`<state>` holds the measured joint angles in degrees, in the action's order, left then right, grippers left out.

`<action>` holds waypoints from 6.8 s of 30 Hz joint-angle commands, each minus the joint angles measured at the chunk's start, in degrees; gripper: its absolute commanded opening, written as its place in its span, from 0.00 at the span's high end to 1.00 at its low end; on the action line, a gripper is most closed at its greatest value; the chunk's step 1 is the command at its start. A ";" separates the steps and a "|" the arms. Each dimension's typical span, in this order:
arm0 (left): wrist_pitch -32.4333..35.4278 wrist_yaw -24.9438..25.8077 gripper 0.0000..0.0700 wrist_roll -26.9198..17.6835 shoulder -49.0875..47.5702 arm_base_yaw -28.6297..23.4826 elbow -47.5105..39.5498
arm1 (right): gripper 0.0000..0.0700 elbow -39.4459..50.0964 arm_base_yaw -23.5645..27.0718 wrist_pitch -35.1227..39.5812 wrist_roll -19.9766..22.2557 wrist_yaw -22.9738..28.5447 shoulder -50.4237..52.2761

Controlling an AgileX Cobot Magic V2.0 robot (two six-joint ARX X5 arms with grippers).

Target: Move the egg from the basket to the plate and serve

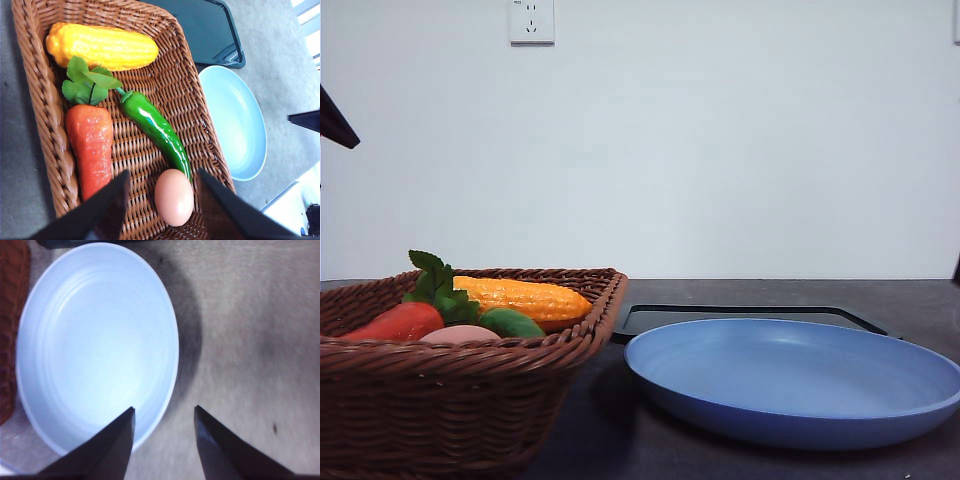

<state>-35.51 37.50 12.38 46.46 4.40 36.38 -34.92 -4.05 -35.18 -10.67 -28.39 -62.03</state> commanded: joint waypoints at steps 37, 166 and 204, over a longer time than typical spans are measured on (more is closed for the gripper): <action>0.02 -1.26 0.42 0.74 0.47 9.75 2.59 | 1.00 -0.68 -2.95 4.39 -1.97 -0.06 -5.61; -12.86 -28.27 0.45 -8.49 50.90 51.46 48.03 | 1.00 -6.03 -8.90 -5.05 -4.72 -11.28 1.10; -21.04 -29.59 0.46 -10.00 10.72 41.31 51.34 | 1.00 -49.16 2.86 -0.91 -3.49 -11.49 -51.39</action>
<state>-56.93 8.19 2.52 56.67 45.39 86.30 -82.36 -1.16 -36.40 -12.89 -39.20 -111.92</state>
